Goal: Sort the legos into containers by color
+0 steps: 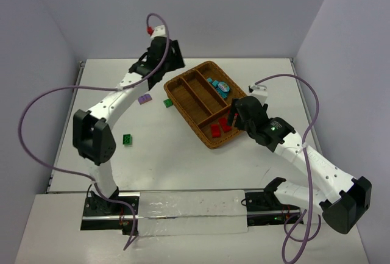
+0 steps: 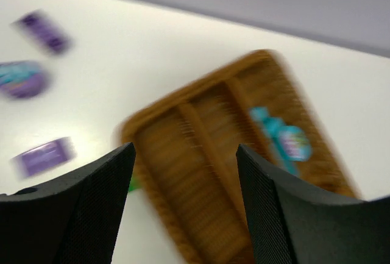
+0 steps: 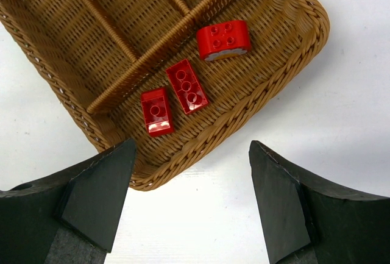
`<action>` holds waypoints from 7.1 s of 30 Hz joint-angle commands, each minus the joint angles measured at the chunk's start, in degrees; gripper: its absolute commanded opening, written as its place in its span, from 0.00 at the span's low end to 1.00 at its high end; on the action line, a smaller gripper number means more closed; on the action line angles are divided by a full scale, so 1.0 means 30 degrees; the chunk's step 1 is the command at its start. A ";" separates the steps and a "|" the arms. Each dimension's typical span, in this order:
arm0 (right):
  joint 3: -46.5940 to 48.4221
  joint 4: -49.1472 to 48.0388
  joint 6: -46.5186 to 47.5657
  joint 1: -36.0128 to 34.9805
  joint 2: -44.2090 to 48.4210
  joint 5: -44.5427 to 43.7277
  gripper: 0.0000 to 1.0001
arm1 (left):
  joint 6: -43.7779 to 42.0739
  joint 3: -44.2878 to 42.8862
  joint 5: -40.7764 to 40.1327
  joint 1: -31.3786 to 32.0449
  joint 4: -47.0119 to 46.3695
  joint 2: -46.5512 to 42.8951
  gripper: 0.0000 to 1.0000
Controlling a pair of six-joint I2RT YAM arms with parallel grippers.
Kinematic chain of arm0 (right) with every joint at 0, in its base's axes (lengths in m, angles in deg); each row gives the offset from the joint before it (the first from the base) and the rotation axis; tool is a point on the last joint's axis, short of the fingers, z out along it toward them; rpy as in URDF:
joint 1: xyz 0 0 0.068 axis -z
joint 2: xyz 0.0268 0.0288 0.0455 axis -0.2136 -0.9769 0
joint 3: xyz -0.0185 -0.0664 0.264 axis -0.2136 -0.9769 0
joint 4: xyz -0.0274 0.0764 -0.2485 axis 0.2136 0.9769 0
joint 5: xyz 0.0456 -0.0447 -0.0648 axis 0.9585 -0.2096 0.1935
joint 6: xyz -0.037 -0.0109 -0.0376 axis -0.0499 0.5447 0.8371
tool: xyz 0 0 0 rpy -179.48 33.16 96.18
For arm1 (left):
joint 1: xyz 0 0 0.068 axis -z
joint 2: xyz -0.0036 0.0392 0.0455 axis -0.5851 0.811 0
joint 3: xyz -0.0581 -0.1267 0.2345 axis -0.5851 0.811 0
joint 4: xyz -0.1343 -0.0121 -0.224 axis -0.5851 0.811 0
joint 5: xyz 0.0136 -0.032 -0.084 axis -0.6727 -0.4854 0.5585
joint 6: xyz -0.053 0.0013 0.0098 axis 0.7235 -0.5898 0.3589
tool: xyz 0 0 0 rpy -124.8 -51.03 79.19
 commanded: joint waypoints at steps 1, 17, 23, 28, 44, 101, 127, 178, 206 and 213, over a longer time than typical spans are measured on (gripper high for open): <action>0.0726 -0.0404 -0.0070 -0.0229 0.0250 -0.0011 0.82 | -0.0611 0.4200 -0.3238 -0.1996 0.3021 -0.0786 0.76; 0.1322 -0.0065 0.0008 -0.0355 -0.0179 0.0077 0.82 | -0.4057 0.4665 0.1139 -0.5420 0.1112 0.1738 0.97; 0.1555 0.0184 0.0126 -0.0479 -0.0325 0.0070 0.82 | -0.5004 0.4182 0.3112 -0.5748 -0.0476 0.3409 0.92; 0.1644 0.0322 0.0150 -0.0531 -0.0276 0.0017 0.82 | -0.5482 0.4576 0.4319 -0.5777 -0.1388 0.3895 0.90; 0.1715 0.0377 0.0080 -0.0740 -0.0442 -0.0087 0.82 | -0.4372 0.6668 0.5564 -0.5627 -0.1834 0.3387 0.88; 0.1533 0.1051 -0.0490 -0.1439 0.0430 -0.0979 0.82 | -0.5367 0.6226 0.2262 -0.4898 -0.1201 0.3403 0.33; 0.1316 0.1238 -0.0694 -0.1498 0.0911 -0.1430 0.83 | 0.2363 -0.3291 0.5723 0.0199 -0.0517 0.4785 0.00; 0.1253 0.1373 -0.0714 -0.1498 0.0642 -0.1574 0.83 | -0.1066 -0.6744 -0.0446 -0.6049 0.3946 0.7423 0.88; 0.2333 0.1674 -0.0181 -0.1498 -0.1395 -0.1673 0.83 | 0.1201 -1.1775 0.2240 -0.7168 0.0394 1.4686 0.83; 0.2376 0.1695 -0.0021 -0.1498 -0.1585 -0.1799 0.83 | 0.1026 -1.2821 0.1106 -0.6949 0.0394 1.5718 0.76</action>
